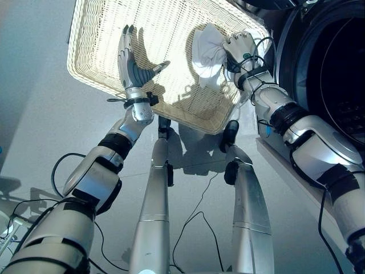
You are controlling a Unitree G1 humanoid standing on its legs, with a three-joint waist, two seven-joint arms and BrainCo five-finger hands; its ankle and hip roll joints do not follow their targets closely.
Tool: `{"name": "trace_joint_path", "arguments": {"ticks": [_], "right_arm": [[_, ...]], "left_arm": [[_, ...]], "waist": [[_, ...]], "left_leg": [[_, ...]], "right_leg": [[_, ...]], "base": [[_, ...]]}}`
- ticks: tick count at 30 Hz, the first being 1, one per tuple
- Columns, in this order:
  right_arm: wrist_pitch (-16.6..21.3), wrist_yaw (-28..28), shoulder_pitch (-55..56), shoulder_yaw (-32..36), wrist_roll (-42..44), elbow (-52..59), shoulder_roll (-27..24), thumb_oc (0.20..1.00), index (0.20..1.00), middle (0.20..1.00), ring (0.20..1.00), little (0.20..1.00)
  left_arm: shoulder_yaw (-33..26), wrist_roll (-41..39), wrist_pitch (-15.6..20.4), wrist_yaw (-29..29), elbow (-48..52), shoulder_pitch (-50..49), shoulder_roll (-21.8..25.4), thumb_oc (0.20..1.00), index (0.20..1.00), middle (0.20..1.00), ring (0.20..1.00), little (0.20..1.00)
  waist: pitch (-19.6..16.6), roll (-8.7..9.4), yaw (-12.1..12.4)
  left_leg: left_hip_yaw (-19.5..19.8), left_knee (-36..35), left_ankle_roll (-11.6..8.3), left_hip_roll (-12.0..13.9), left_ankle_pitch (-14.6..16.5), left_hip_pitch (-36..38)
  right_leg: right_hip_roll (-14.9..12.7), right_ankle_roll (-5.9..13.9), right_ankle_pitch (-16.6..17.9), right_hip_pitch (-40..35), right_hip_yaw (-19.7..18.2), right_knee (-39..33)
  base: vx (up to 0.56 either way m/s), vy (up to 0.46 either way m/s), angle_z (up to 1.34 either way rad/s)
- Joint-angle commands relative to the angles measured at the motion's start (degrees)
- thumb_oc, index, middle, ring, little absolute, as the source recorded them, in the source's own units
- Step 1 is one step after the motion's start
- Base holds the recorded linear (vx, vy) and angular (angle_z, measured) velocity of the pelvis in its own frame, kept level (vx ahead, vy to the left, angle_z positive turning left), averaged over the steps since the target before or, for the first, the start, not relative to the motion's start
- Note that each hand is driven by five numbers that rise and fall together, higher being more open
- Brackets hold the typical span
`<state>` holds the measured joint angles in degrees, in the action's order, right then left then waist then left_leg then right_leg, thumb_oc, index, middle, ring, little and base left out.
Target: Put the clothes into the washing machine.
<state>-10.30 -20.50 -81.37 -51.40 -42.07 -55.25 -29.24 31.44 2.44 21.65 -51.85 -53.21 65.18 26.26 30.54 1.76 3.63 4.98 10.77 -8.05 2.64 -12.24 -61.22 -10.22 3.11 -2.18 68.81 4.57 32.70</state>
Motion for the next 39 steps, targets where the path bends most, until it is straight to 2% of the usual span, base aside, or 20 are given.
{"name": "trace_joint_path", "arguments": {"ticks": [1, 3, 5, 7, 9, 10, 11, 12, 14, 15, 21, 27, 33, 39], "right_arm": [[-0.6, 1.0, 4.8, -2.3, 0.7, -5.9, -3.4, 0.200, 0.200, 0.200, 0.200, 0.200], [-0.2, 0.6, 4.7, -2.0, 2.4, -5.7, -3.4, 0.200, 0.200, 0.200, 0.200, 0.200], [0.2, -0.1, 5.1, -1.7, 8.1, -5.0, -3.4, 0.200, 0.200, 0.200, 0.200, 0.200], [2.9, -0.4, 5.7, 0.3, 22.6, -2.9, -3.2, 0.200, 0.200, 0.200, 0.200, 0.200], [3.4, -0.9, 6.2, 2.3, 29.5, -0.5, -3.0, 0.200, 0.200, 0.200, 0.200, 0.200], [5.2, 0.0, 7.6, 6.1, 38.6, 3.1, -2.6, 0.200, 0.200, 0.200, 0.200, 0.200], [5.7, 0.1, 7.8, 6.5, 40.0, 3.5, -2.5, 0.200, 0.200, 0.200, 0.200, 0.200], [8.0, -1.0, 10.0, 11.9, 49.4, 8.8, -1.7, 0.200, 0.200, 0.200, 0.200, 0.200], [12.2, 0.7, 12.5, 15.9, 59.2, 14.8, -1.3, 0.200, 0.200, 0.200, 0.200, 0.200], [12.7, 0.7, 14.5, 18.6, 61.7, 18.8, -0.9, 0.200, 0.200, 0.200, 0.200, 0.200], [22.5, 5.1, 21.7, 28.0, 75.2, 30.5, 0.9, 0.200, 0.200, 0.200, 0.200, 0.200], [27.8, 10.9, 26.3, 33.1, 85.5, 37.2, 2.2, 0.200, 0.200, 0.200, 0.200, 0.200], [31.2, 14.5, 29.2, 36.5, 96.0, 36.6, 2.8, 0.200, 0.200, 0.200, 0.200, 0.200], [35.8, 17.9, 30.6, 40.4, 110.6, 25.5, 1.6, 0.200, 0.200, 0.200, 0.200, 0.200]], "left_arm": [[-3.5, -0.7, 1.9, -2.1, -0.2, 1.2, -0.1, 1.000, 1.000, 1.000, 1.000, 1.000], [-3.6, -0.6, 2.0, -2.2, -0.2, 1.2, -0.1, 1.000, 1.000, 1.000, 1.000, 1.000], [-3.5, -0.5, 1.8, -2.5, 0.2, 0.8, -0.4, 1.000, 1.000, 1.000, 1.000, 1.000], [-3.6, -0.7, 1.6, -2.5, 0.5, 0.7, -0.4, 1.000, 1.000, 1.000, 1.000, 1.000], [-3.7, -0.7, 1.6, -2.4, 0.8, 0.5, -0.3, 1.000, 1.000, 1.000, 1.000, 1.000], [-4.2, -0.6, 1.4, -2.2, 1.5, 0.0, -0.1, 1.000, 1.000, 1.000, 1.000, 1.000], [-4.3, -0.6, 1.4, -2.2, 1.6, -0.1, -0.1, 1.000, 1.000, 1.000, 1.000, 1.000], [-5.3, -0.3, 1.6, -1.7, 2.3, -1.1, 0.3, 1.000, 1.000, 1.000, 1.000, 1.000], [-6.5, 0.4, 1.3, -1.8, 3.8, -2.6, 0.3, 1.000, 1.000, 1.000, 1.000, 1.000], [-7.0, 0.7, 1.0, -1.9, 4.7, -3.4, 0.5, 1.000, 1.000, 1.000, 1.000, 1.000], [-8.9, 1.0, -0.3, -2.0, 6.5, -5.0, 0.8, 1.000, 1.000, 1.000, 1.000, 1.000], [-9.4, 0.6, -0.5, -2.3, 7.1, -5.7, 1.4, 1.000, 1.000, 1.000, 1.000, 1.000], [-9.6, 0.0, 0.4, -2.4, 6.5, -6.1, 2.5, 1.000, 1.000, 1.000, 1.000, 1.000], [-9.0, -1.3, 3.1, -2.2, 4.0, -6.2, 3.6, 1.000, 1.000, 1.000, 1.000, 1.000]], "waist": [[-0.7, -3.78, -2.7], [-0.7, -3.76, -2.8], [-0.7, -3.77, -2.7], [-0.7, -3.81, -2.8], [-0.7, -3.78, -2.8], [-0.7, -3.73, -2.9], [-0.7, -3.71, -2.9], [-0.7, -3.52, -3.0], [-0.7, -3.28, -3.2], [-0.7, -3.06, -3.5], [-0.7, -1.98, -4.8], [-0.7, -1.50, -5.7], [-0.7, -1.20, -6.2], [-0.7, -1.28, -6.2]], "left_leg": [[-0.5, 6.8, 3.15, -2.2, 4.0, -3.0], [-0.5, 6.8, 3.17, -2.3, 4.0, -3.1], [-0.5, 6.7, 3.16, -2.2, 4.3, -2.6], [-0.5, 6.6, 3.18, -2.2, 4.3, -2.6], [-0.4, 6.5, 3.09, -2.2, 4.3, -2.5], [-0.3, 6.7, 3.02, -2.5, 4.5, -2.6], [-0.3, 6.8, 3.02, -2.5, 4.5, -2.6], [-0.2, 6.8, 2.82, -2.5, 4.7, -2.6], [-0.2, 6.9, 2.75, -2.5, 5.0, -2.5], [-0.3, 6.9, 2.64, -2.4, 5.1, -2.6], [-0.5, 7.4, 2.50, -1.9, 5.5, -2.5], [-0.6, 6.9, 2.39, -1.3, 5.8, -1.7], [-0.8, 6.9, 2.03, -1.0, 6.1, -1.4], [-1.0, 6.2, 1.74, -0.7, 6.5, -0.8]], "right_leg": [[3.3, 3.57, 11.4, -1.9, 1.6, -11.5], [3.3, 3.57, 11.5, -1.9, 1.6, -11.6], [3.3, 3.56, 11.3, -2.4, 1.6, -11.7], [3.3, 3.48, 11.3, -2.3, 1.5, -11.8], [3.3, 3.45, 11.2, -2.3, 1.5, -11.7], [3.4, 3.44, 11.1, -2.1, 1.3, -11.6], [3.5, 3.44, 11.1, -2.1, 1.3, -11.6], [3.5, 3.41, 10.7, -2.0, 1.2, -11.2], [3.5, 3.40, 10.5, -2.0, 1.2, -11.2], [3.5, 3.43, 10.4, -1.9, 1.1, -11.0], [3.7, 3.64, 10.0, -1.5, 0.6, -10.0], [3.8, 3.86, 9.7, -1.9, 0.1, -9.8], [3.8, 4.10, 9.6, -2.5, -0.2, -10.3], [3.6, 4.36, 9.8, -3.2, -0.2, -11.3]], "base": [[0.00, 0.000, 0.00], [0.00, 0.000, 0.00], [0.00, 0.000, 0.00], [0.00, 0.000, 0.00], [0.00, 0.000, 0.00], [0.00, 0.000, 0.00], [0.00, 0.000, 0.00], [0.00, 0.000, 0.00], [0.00, 0.000, 0.00], [0.00, 0.000, 0.00], [0.00, 0.000, 0.00], [-0.01, 0.015, -0.07], [-0.01, 0.009, -0.07], [0.00, 0.000, 0.00]]}}
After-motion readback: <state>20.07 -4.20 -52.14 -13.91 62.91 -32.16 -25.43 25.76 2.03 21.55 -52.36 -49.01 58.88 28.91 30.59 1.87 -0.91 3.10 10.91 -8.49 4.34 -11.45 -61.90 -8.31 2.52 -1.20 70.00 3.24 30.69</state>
